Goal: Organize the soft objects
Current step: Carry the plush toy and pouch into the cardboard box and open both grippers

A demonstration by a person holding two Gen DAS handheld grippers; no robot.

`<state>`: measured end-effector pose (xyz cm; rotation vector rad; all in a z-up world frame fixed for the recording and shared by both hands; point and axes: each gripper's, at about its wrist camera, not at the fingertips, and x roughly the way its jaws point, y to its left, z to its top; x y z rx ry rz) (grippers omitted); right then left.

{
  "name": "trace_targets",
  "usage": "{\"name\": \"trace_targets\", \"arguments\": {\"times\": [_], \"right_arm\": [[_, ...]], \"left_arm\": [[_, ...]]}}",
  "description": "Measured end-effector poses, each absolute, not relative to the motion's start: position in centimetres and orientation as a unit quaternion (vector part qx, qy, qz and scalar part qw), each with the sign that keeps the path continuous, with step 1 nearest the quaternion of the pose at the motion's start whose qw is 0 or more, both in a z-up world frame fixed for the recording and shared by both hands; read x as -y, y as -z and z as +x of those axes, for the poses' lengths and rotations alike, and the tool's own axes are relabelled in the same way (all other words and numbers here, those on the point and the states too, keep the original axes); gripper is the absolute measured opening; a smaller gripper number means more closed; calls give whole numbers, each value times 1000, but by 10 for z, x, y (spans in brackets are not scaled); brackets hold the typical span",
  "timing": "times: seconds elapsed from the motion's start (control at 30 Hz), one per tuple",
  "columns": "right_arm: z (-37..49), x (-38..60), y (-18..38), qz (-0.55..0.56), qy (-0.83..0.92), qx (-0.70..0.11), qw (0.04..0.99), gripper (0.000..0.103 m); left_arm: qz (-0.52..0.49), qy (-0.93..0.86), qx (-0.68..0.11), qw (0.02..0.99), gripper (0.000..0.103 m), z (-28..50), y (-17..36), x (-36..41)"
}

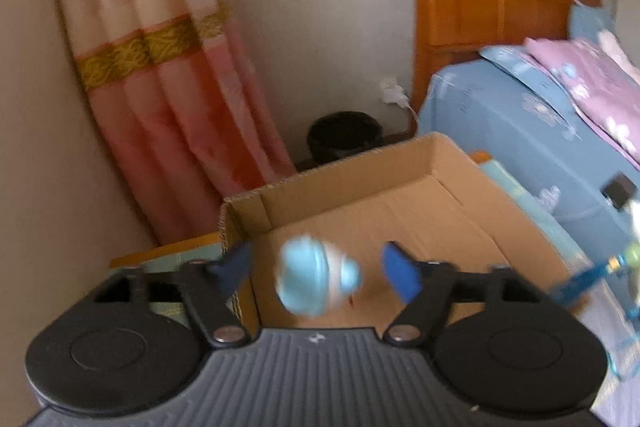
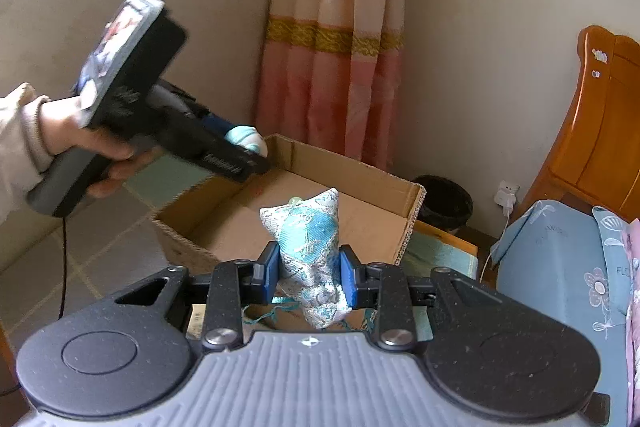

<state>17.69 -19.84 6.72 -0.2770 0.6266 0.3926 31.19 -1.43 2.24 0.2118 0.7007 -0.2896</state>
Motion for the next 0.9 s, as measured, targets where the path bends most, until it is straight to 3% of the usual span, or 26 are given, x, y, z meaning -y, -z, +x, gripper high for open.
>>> {"name": "trace_targets", "arguments": {"times": [0.2,0.37,0.8,0.83,0.9], "right_arm": [[198,199,-59,-127,-184,-316,922,36],[210,193,-56,-131,-178,-321,921,36],[301,179,-60,-113,-128,-338,926,36],[311,178,-60,-110,-121,-339,926,40],[323,174,-58,-111,-114,-340,927,63]], "left_arm": [[72,142,-309,938,97,279,-27,-9],[81,128,-297,943,103,222,-37,-25],[42,102,-341,933,102,127,-6,-31],[44,100,-342,933,102,124,-4,-29],[50,88,-337,936,103,117,-2,-26]]}}
